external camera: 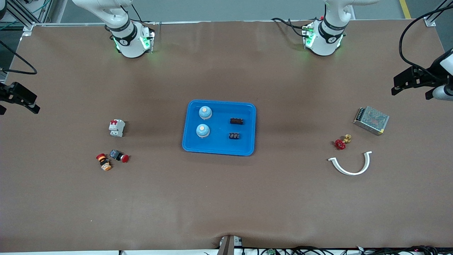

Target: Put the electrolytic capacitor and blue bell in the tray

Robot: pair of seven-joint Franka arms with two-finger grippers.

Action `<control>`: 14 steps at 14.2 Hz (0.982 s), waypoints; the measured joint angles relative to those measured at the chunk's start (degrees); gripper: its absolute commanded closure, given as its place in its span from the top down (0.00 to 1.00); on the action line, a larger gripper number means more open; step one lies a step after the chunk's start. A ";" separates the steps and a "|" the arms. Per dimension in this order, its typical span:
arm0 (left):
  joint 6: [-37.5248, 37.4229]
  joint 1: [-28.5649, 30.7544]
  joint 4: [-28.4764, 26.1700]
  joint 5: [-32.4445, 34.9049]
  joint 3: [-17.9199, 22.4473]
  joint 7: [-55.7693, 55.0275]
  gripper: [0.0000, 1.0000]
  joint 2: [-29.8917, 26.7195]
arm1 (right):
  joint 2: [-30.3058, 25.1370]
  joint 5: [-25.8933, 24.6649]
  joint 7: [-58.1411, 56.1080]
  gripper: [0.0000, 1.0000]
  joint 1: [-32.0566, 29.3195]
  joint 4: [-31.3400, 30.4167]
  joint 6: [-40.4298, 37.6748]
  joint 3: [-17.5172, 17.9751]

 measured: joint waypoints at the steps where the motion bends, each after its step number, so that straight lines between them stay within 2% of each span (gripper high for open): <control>1: 0.00 0.11 0.01 0.00 0.11 0.52 1.00 0.08 | 0.01 0.00 0.00 1.00 0.00 0.00 -0.05 0.00; 14: 1.44 -0.06 0.41 0.00 -0.58 -1.81 1.00 0.25 | 0.13 0.00 0.00 1.00 0.03 0.00 -0.14 -0.08</control>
